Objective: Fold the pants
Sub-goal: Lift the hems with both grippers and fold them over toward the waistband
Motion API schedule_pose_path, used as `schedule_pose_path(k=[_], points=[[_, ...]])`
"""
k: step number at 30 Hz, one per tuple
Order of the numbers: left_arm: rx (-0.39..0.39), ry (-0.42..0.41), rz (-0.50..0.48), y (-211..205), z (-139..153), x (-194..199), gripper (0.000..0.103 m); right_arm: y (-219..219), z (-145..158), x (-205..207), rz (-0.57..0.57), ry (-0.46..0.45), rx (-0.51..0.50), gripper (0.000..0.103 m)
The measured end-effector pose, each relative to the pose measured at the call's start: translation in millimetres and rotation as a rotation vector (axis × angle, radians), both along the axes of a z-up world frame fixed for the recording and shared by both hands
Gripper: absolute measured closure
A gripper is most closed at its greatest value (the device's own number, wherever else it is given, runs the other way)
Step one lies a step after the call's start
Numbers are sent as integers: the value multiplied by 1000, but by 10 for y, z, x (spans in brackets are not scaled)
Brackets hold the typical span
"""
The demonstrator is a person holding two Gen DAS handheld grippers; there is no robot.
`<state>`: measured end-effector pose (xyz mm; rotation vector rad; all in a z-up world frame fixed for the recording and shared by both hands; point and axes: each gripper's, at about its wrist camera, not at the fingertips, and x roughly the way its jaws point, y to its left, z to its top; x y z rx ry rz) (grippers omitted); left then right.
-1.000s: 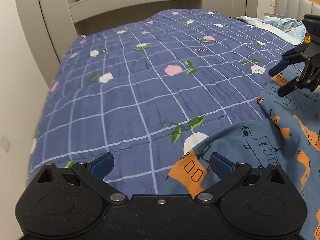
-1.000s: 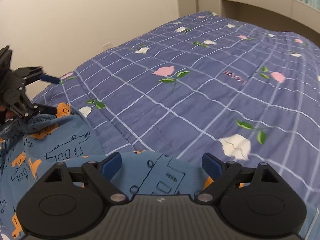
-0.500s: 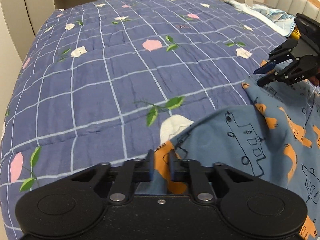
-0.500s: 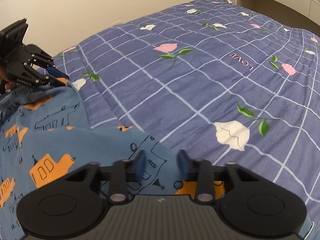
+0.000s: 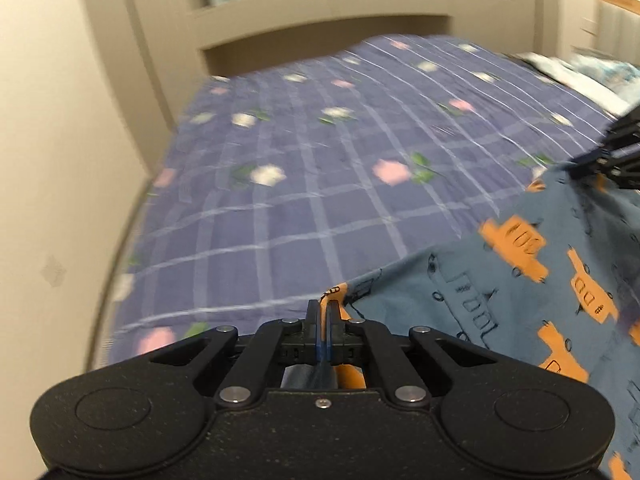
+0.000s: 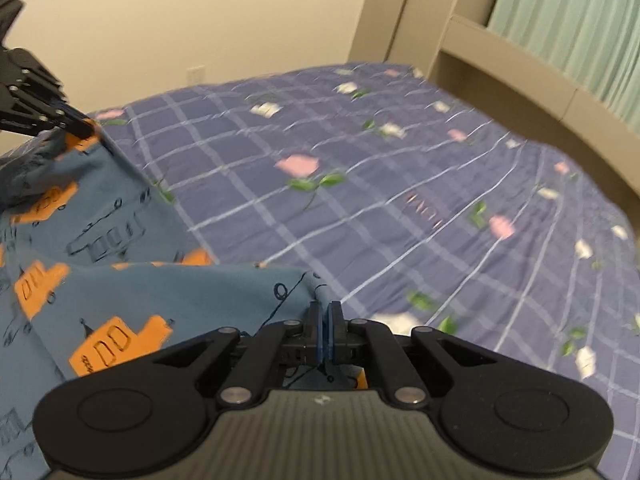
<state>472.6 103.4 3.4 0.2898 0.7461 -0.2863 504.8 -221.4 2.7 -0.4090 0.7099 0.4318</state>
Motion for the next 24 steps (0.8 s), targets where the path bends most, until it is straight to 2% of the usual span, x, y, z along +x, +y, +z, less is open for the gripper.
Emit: schedule_pose_path(k=[2,4,8,13,14,15,16,17,18,19,22,23,24], points=[[-6,-27,59,136,44,12,102,35,38,45,-10,-47,-5,100],[-23,-14,87,254,20,62,102,95,17,132,-12,-56,-1,100],[-9,38,108,307,-217,214,102,280,-214,370,-8,-6,-40,100],[-31,105,111,352,-458,326,98,327,-464,545,-22,60,-36,99],[-36,108,109,368,-473,336,90,295,-463,528,-21,65,-18,95],[-42,108,109,392,-504,337,86,262,-454,533,-18,74,9,86],[-52,113,107,417,-503,345,77,223,-441,551,-14,88,44,78],[-61,121,106,437,-507,360,68,193,-430,548,-12,100,70,55],[-68,123,109,453,-520,358,65,165,-425,567,-11,105,97,39],[-73,130,113,472,-525,372,59,148,-426,584,-13,103,115,38],[-75,159,130,481,-581,437,62,160,-485,669,-45,125,127,40],[-79,175,134,482,-595,458,78,167,-515,690,-57,142,126,49],[-89,187,132,484,-602,468,90,167,-545,701,-59,164,133,67]])
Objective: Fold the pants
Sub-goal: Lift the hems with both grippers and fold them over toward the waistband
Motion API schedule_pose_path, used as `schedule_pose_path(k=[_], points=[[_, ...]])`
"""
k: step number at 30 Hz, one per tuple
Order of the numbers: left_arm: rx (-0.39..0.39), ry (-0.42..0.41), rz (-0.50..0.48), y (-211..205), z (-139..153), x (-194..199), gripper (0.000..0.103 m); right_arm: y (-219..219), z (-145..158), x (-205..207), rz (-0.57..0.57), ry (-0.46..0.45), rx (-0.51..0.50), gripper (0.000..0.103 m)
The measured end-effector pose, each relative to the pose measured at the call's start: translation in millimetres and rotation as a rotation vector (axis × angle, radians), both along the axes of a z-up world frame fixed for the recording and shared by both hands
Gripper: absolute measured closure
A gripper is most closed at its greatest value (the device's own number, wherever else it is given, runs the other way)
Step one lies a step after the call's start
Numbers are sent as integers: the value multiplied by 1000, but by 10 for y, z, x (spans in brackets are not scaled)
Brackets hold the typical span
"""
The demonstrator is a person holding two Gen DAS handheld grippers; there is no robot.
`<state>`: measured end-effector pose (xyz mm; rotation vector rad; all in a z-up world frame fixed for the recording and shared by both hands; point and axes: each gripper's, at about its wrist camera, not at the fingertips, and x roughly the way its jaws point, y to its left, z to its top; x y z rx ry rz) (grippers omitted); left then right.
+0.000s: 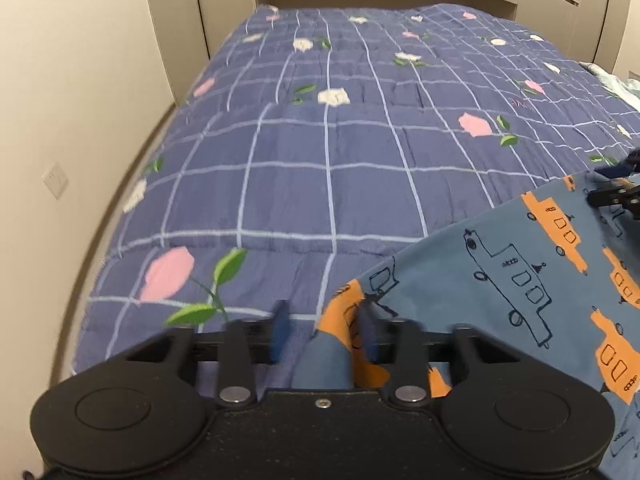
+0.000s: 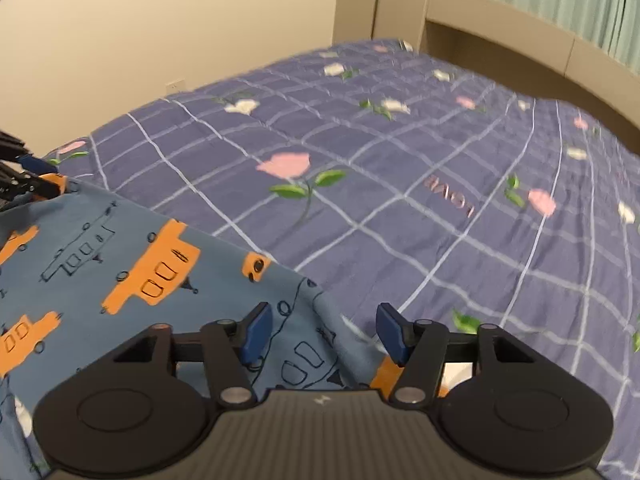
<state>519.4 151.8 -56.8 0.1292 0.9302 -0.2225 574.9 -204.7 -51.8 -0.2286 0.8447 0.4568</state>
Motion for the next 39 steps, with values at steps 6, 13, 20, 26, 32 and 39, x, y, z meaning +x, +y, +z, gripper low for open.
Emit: schedule_pose_path(k=[6,13,20,26,32,39], points=[[1,-35,-22,-68,149,-153,102,63,159,-266,5,-68,1,99],[-15,-208,-57,-66,681,-758,102,-38,634,-1044,3,-237,12,99],[-28,-347,-160,-72,1034,-1727,102,-136,899,-2050,17,-356,5,100],[-29,-363,-232,-41,981,-2536,102,-135,866,-2883,37,-379,-7,100],[0,-284,-300,-129,572,-3001,102,-86,595,-3403,31,-341,-29,100],[16,-248,-328,-136,259,-3207,102,-80,386,-3721,3,-332,-40,101]])
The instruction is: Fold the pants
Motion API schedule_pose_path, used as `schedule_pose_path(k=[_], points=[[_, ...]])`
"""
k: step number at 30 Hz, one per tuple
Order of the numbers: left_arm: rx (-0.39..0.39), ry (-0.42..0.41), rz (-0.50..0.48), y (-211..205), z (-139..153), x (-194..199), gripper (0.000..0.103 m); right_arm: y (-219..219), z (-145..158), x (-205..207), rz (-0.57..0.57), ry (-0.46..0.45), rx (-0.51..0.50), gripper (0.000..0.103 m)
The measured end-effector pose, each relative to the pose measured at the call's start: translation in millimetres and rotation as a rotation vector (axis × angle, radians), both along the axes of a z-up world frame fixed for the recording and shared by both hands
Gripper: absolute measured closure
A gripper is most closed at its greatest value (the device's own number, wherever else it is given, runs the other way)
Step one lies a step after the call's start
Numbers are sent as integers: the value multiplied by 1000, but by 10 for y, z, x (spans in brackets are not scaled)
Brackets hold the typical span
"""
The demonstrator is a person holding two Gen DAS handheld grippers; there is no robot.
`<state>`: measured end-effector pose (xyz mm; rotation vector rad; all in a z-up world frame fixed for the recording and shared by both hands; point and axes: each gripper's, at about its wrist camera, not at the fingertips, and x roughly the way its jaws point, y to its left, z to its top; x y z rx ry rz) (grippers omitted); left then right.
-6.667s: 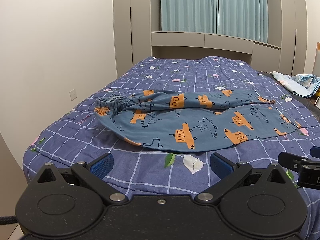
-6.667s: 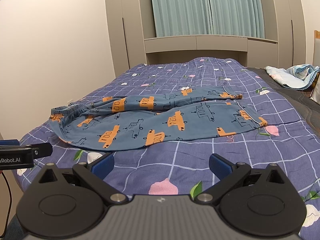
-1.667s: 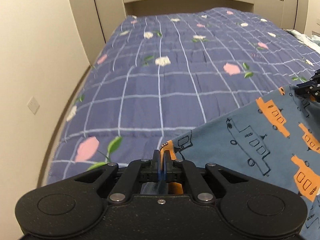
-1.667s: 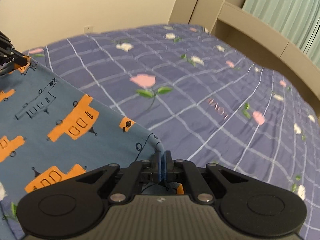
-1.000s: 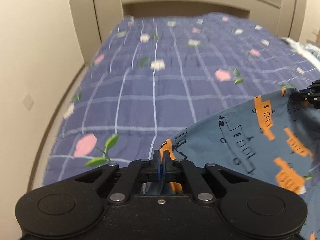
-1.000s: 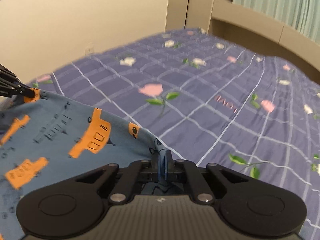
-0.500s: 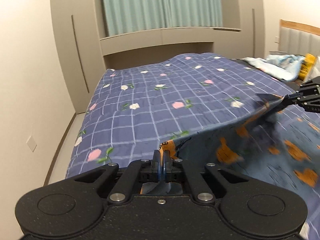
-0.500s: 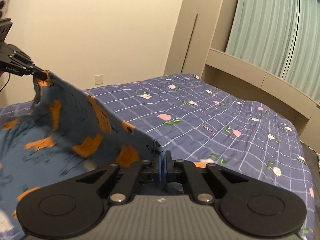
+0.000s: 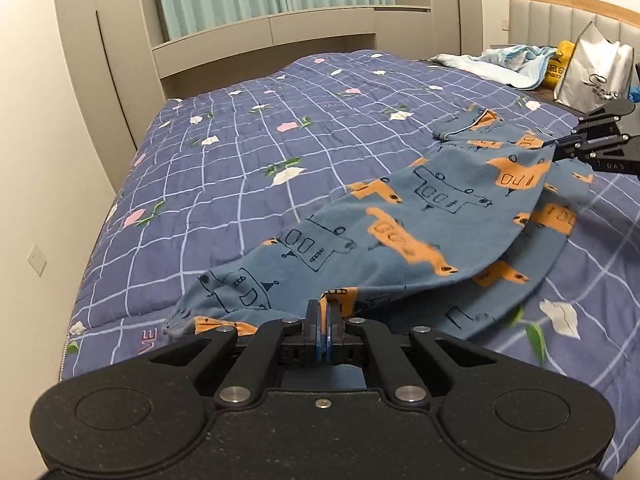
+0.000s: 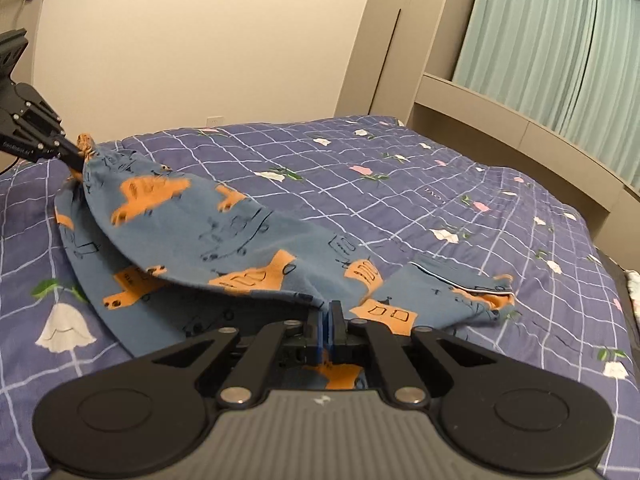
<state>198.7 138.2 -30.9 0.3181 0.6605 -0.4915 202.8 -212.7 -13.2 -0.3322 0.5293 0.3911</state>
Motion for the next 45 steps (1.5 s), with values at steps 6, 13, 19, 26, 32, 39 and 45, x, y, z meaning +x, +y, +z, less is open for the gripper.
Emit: schedule_pose_path(k=[6,13,19,26,32,39,45], points=[[1,16,-3,96,-2,-71,102,-9,-10,-276,27,4,-22,101],[20,85,2,70,-230,-78,102,58,-251,-366,46,55,-64,101],[2,108,36,45,-323,-39,97,47,-358,-359,36,79,-59,100],[-60,141,79,-140,-252,-110,33,-42,-313,-414,7,77,3,52],[-161,132,62,-574,-130,-169,5,-251,-248,-542,-59,51,55,13],[-285,119,41,-1286,-74,-102,1,-814,-226,-619,-234,49,138,0],[-372,95,-40,-1969,-127,9,1,-1246,-128,-403,-303,71,116,0]])
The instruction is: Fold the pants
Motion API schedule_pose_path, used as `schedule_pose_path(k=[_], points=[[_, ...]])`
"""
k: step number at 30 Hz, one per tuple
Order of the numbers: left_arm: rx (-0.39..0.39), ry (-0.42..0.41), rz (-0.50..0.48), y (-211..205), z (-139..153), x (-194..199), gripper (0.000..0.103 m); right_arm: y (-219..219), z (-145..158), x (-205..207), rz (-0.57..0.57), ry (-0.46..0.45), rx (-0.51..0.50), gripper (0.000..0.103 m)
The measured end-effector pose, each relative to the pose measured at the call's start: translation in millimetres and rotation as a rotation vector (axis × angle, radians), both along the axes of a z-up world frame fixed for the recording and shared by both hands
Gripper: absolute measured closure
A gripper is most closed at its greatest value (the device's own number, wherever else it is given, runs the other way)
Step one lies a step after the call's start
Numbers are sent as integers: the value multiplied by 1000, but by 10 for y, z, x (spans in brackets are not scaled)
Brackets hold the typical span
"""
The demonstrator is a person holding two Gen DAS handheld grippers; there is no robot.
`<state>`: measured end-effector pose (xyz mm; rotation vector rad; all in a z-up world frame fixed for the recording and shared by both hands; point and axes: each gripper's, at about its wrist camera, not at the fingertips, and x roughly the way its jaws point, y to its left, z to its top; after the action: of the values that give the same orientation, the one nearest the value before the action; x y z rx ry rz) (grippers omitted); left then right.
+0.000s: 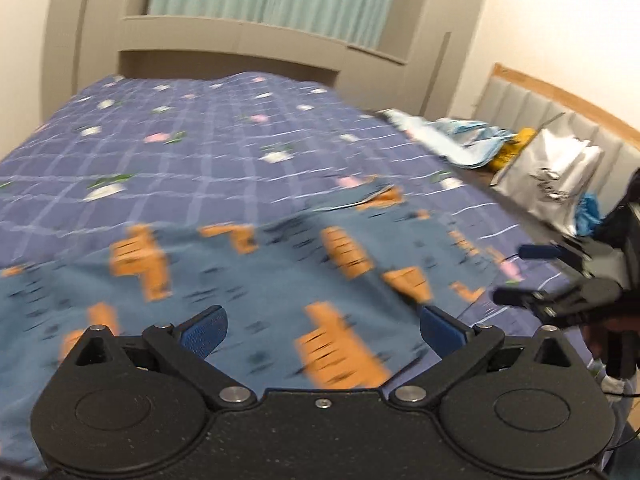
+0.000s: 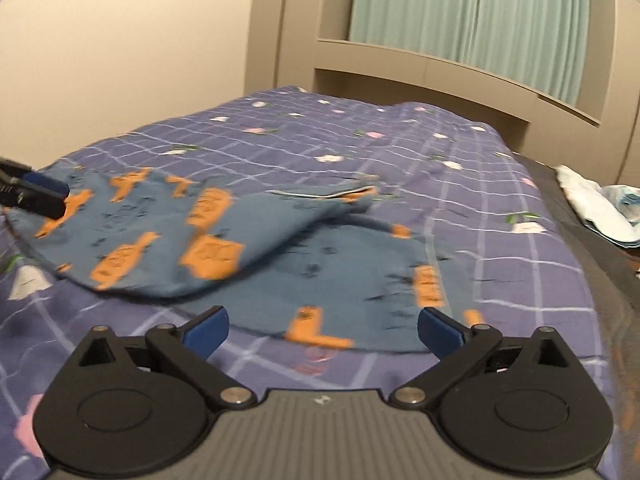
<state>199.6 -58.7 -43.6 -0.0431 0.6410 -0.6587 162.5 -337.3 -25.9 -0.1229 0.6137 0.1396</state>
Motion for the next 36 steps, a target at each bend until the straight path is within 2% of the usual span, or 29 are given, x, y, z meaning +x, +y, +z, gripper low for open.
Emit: schedule_pose_path(k=[5,9,11,15,17,18,20,21,25,30,33,34,36], points=[[-35,-56,-123,-488,-93,36,1,-177,256,471,56,42,-2,0],[-150,13,-212,-654,-199,140,1,-228,484,966,196,136,74,0],[-188,52,-205,-696,-273,201,6,-168,575,1215,247,168,99,3],[-238,115,-194,-738,-396,294,22,151,628,1655,339,218,43,21],[-255,142,-181,-743,-438,318,32,333,581,1858,364,243,26,26],[-265,157,-172,-736,-454,338,36,416,553,1940,368,256,18,31],[-275,186,-157,-729,-482,376,53,585,467,2096,364,293,-7,42],[-278,195,-150,-704,-482,383,55,664,414,2165,353,313,-29,46],[-321,260,-92,-677,-529,510,58,877,217,2363,326,386,-74,46],[-363,339,-30,-672,-592,583,65,1065,67,2518,282,433,-122,47],[-365,385,14,-666,-628,625,74,1147,-19,2583,258,461,-162,48],[-367,397,27,-659,-633,643,78,1166,-45,2591,255,467,-177,52],[-370,412,42,-656,-653,664,82,1194,-79,2584,245,467,-218,80]])
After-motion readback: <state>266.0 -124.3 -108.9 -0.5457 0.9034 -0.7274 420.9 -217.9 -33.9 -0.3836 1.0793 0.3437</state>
